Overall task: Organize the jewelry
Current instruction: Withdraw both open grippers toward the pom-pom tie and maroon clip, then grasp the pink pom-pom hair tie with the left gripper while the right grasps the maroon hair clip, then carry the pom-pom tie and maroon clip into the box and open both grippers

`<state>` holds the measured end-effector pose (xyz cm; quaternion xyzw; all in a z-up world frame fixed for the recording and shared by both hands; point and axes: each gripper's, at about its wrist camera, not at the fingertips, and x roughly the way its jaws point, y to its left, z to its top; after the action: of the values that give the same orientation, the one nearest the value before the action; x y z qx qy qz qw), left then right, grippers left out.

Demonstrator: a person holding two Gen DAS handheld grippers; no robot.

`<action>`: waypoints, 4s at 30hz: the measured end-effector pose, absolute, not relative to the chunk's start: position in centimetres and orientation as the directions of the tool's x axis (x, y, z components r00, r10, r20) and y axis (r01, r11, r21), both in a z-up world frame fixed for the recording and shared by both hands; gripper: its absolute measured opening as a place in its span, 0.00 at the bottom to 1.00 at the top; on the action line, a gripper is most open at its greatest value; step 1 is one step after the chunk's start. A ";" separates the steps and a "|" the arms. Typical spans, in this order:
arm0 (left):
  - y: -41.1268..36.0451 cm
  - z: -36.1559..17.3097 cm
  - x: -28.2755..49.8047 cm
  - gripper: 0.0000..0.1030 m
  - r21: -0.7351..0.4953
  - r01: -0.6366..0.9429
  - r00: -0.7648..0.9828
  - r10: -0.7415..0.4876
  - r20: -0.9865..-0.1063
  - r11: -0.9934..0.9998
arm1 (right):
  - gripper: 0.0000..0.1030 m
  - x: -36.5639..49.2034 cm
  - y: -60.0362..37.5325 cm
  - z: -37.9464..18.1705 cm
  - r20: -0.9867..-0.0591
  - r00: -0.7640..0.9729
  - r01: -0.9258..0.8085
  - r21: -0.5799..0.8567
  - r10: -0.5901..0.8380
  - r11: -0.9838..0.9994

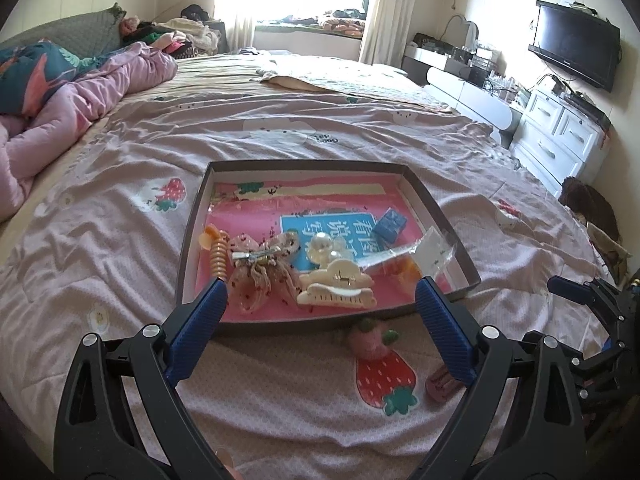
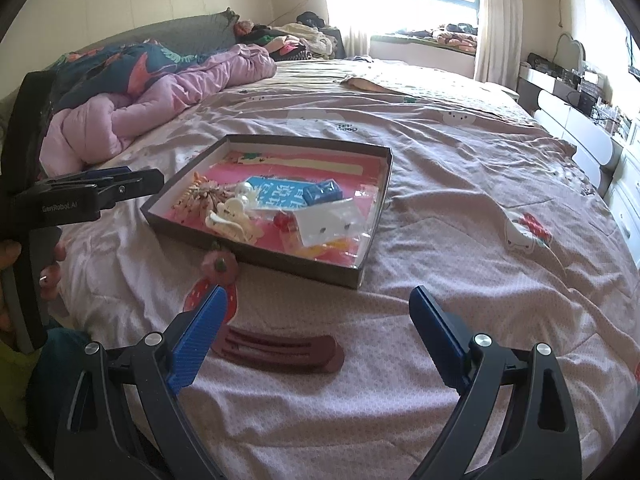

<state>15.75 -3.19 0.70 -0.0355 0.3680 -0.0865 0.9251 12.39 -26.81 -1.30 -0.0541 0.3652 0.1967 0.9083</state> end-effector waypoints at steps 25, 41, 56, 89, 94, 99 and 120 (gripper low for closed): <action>-6.8 -5.6 15.9 0.75 -0.137 0.180 0.555 -0.215 -0.804 0.974 | 0.86 12.0 -26.9 -8.7 -0.787 0.494 -0.420 0.156 0.369 0.894; -6.5 -7.3 17.5 0.57 -0.192 0.152 0.510 -0.243 -0.825 0.970 | 0.55 15.8 -26.3 -9.1 -0.741 0.460 -0.401 0.318 0.489 0.859; -7.7 -8.0 18.2 0.33 -0.202 0.208 0.473 -0.279 -0.836 0.957 | 0.32 16.7 -25.5 -8.6 -0.724 0.483 -0.431 0.292 0.492 0.853; -3.2 -2.0 18.4 0.09 -0.208 0.154 0.646 -0.258 -0.719 0.966 | 0.29 19.5 -27.2 0.0 -0.599 0.654 -0.407 0.236 0.462 0.882; -1.4 -2.9 20.3 0.09 -0.197 0.088 0.650 -0.206 -0.732 0.976 | 0.29 22.7 -26.2 -0.6 -0.594 0.650 -0.384 0.281 0.474 0.880; -0.5 -3.8 21.4 0.09 -0.190 0.053 0.638 -0.180 -0.749 0.980 | 0.29 25.1 -25.5 -1.9 -0.609 0.655 -0.343 0.287 0.447 0.894; 0.2 -3.2 20.0 0.42 -0.187 0.036 0.659 -0.164 -0.734 0.982 | 0.64 23.1 -25.3 -1.7 -0.621 0.676 -0.332 0.222 0.395 0.917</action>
<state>19.97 0.17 -3.23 -0.0782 0.4091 -0.0554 0.9074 23.05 -25.26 -1.68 0.0454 0.3496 0.1989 0.9144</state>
